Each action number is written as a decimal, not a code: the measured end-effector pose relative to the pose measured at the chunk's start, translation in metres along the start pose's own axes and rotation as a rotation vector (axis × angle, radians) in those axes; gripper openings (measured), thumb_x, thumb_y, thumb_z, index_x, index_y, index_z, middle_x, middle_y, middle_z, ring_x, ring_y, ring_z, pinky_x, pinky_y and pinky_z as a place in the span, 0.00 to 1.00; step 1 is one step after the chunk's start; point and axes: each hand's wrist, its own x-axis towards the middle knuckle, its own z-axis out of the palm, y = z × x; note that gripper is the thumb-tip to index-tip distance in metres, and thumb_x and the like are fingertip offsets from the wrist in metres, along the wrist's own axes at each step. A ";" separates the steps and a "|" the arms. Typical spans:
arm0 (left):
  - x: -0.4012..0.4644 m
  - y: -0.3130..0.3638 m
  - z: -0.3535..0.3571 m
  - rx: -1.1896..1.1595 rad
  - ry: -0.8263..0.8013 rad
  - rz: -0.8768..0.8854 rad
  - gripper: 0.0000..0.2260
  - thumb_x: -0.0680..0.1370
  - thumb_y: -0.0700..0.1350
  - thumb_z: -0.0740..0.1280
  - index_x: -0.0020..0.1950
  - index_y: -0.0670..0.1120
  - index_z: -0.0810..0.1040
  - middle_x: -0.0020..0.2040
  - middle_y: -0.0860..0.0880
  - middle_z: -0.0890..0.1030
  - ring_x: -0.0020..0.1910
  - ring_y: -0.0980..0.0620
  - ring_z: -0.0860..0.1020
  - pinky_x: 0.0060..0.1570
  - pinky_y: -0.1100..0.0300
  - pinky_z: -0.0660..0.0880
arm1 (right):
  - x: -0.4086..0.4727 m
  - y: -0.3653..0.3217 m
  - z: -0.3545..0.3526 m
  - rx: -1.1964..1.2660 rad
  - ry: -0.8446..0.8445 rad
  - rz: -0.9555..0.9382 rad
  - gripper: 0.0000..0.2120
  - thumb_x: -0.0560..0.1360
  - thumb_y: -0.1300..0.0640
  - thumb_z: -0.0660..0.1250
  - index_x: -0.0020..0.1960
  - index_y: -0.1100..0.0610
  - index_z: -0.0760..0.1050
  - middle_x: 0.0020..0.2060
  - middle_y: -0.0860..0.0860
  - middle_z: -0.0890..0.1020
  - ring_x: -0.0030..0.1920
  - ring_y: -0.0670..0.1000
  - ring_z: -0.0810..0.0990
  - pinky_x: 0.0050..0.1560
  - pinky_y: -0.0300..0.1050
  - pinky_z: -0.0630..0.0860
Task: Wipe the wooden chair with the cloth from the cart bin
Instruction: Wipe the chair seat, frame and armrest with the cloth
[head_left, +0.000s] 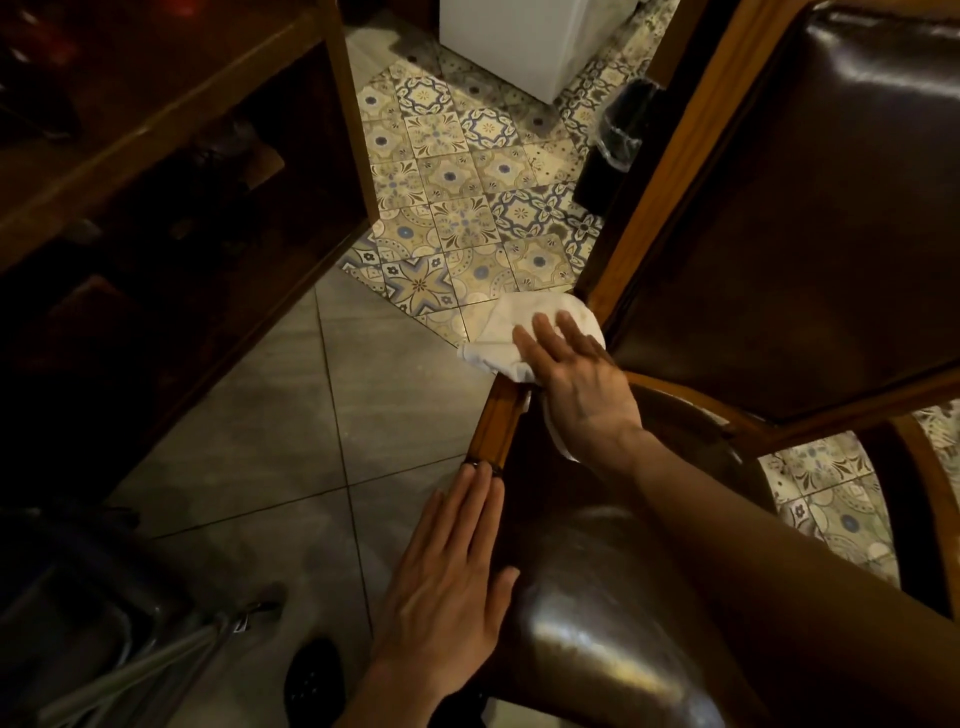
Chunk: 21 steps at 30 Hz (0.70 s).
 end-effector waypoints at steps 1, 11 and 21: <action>0.000 -0.001 0.001 0.000 0.005 0.006 0.34 0.82 0.60 0.54 0.82 0.43 0.47 0.83 0.44 0.46 0.81 0.47 0.46 0.75 0.48 0.51 | -0.003 0.000 0.000 0.011 -0.005 -0.008 0.36 0.79 0.64 0.58 0.81 0.50 0.45 0.81 0.53 0.48 0.80 0.58 0.44 0.77 0.56 0.54; 0.000 -0.003 0.004 -0.007 0.014 0.037 0.35 0.82 0.60 0.53 0.82 0.42 0.45 0.83 0.43 0.45 0.81 0.46 0.44 0.76 0.47 0.50 | -0.041 -0.027 0.005 0.031 -0.067 -0.020 0.40 0.77 0.60 0.67 0.80 0.50 0.46 0.80 0.56 0.51 0.79 0.61 0.48 0.73 0.61 0.65; -0.004 -0.004 0.001 -0.010 -0.047 0.052 0.33 0.82 0.59 0.49 0.81 0.43 0.43 0.82 0.42 0.41 0.81 0.46 0.38 0.79 0.46 0.47 | -0.067 -0.055 0.004 0.097 -0.075 0.000 0.32 0.78 0.58 0.66 0.78 0.48 0.56 0.80 0.54 0.57 0.79 0.58 0.53 0.70 0.59 0.66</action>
